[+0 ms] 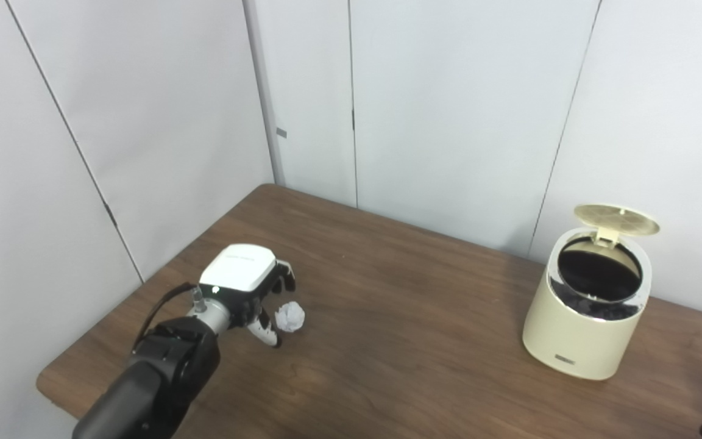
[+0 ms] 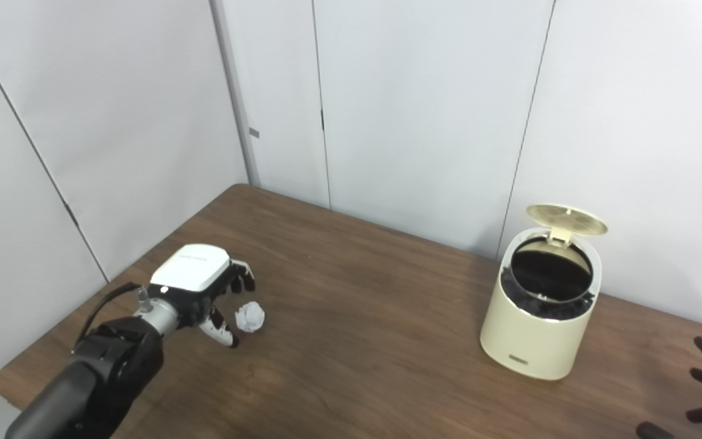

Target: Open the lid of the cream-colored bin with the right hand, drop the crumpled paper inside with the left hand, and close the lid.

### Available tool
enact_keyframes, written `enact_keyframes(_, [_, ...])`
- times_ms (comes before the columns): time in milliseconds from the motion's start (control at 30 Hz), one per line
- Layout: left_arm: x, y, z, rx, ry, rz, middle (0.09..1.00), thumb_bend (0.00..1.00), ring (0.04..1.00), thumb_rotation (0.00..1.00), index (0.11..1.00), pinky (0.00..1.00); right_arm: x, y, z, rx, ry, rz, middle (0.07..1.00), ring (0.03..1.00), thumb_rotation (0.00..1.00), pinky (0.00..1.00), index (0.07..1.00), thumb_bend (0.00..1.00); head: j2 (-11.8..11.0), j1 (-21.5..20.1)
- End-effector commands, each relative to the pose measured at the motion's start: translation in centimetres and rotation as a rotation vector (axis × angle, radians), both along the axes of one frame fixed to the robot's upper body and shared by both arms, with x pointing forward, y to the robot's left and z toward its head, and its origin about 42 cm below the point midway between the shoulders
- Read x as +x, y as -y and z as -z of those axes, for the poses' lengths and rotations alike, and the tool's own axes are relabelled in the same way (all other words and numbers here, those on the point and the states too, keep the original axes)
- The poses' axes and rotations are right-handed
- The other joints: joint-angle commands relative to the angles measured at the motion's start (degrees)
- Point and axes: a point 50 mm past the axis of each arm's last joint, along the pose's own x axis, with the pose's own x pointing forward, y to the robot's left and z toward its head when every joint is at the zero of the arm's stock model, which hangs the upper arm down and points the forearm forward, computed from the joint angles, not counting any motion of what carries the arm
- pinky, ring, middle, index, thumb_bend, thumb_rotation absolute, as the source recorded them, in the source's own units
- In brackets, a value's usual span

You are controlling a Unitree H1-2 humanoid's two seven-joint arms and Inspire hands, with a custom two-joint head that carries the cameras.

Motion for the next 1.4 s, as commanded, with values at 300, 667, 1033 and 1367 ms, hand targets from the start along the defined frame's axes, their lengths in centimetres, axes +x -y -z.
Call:
enact_keyframes(300, [1.5, -0.5, 0.1, 0.097, 0.054, 0.025, 0.640, 0.88, 0.568, 0.09, 0.633, 0.48, -0.1, 0.0, -1.7, 0.017, 0.059, -0.005, 0.967, 0.862, 0.64, 0.39, 0.938, 0.96, 0.40, -0.09])
enact_keyframes(667, [1.5, -1.1, 1.0, 0.107, 0.052, 0.016, 0.587, 0.86, 0.516, 0.08, 0.630, 0.42, -0.6, 0.1, -1.6, 0.005, 0.045, 0.004, 0.979, 0.886, 0.67, 0.06, 0.955, 0.96, 1.09, -0.23])
enact_keyframes(1033, [1.6, -1.4, 2.3, 0.078, 0.039, 0.025, 0.476, 0.59, 0.478, 0.01, 0.538, 0.38, -1.2, 0.2, -1.6, 0.001, 0.039, 0.009, 0.981, 0.860, 0.64, 0.21, 0.946, 0.92, 1.73, -0.56])
enact_keyframes(1367, [2.1, -1.5, 4.3, 0.085, 0.024, 0.062, 0.471, 0.53, 0.276, 0.00, 0.487, 0.19, -1.4, 0.6, -1.6, 0.000, 0.052, 0.004, 0.982, 0.888, 0.67, 0.00, 0.955, 0.92, 2.16, -0.67])
